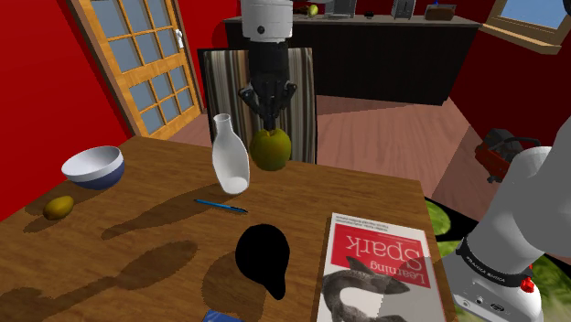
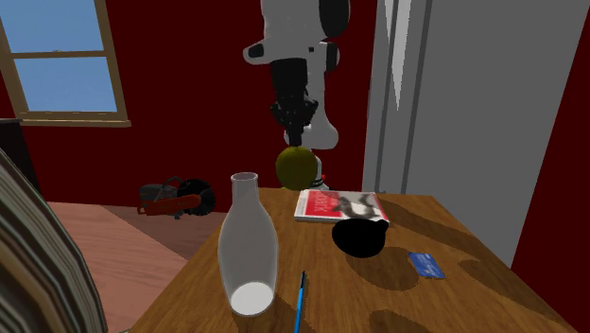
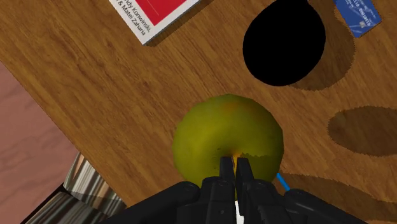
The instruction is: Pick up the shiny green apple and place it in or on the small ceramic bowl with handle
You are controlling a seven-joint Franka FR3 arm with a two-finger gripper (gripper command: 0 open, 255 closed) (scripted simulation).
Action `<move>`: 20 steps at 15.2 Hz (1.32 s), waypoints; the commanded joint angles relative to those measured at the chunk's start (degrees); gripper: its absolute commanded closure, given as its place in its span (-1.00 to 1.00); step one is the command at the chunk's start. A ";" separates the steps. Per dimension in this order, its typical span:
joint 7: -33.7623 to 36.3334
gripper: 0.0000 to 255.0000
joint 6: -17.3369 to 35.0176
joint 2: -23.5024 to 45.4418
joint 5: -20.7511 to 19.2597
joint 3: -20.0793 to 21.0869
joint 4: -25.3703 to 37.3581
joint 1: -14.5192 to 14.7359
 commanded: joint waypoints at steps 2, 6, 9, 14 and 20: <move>3.97 1.00 -1.09 -1.27 0.40 2.01 0.23 1.84; 9.08 1.00 -2.72 -2.15 0.77 4.64 1.54 4.17; 13.12 1.00 -4.03 -2.16 0.82 6.78 3.25 5.90; 15.69 1.00 -2.60 -2.30 0.93 8.27 1.96 7.15; 15.14 1.00 2.07 -2.87 1.25 8.29 -3.26 7.19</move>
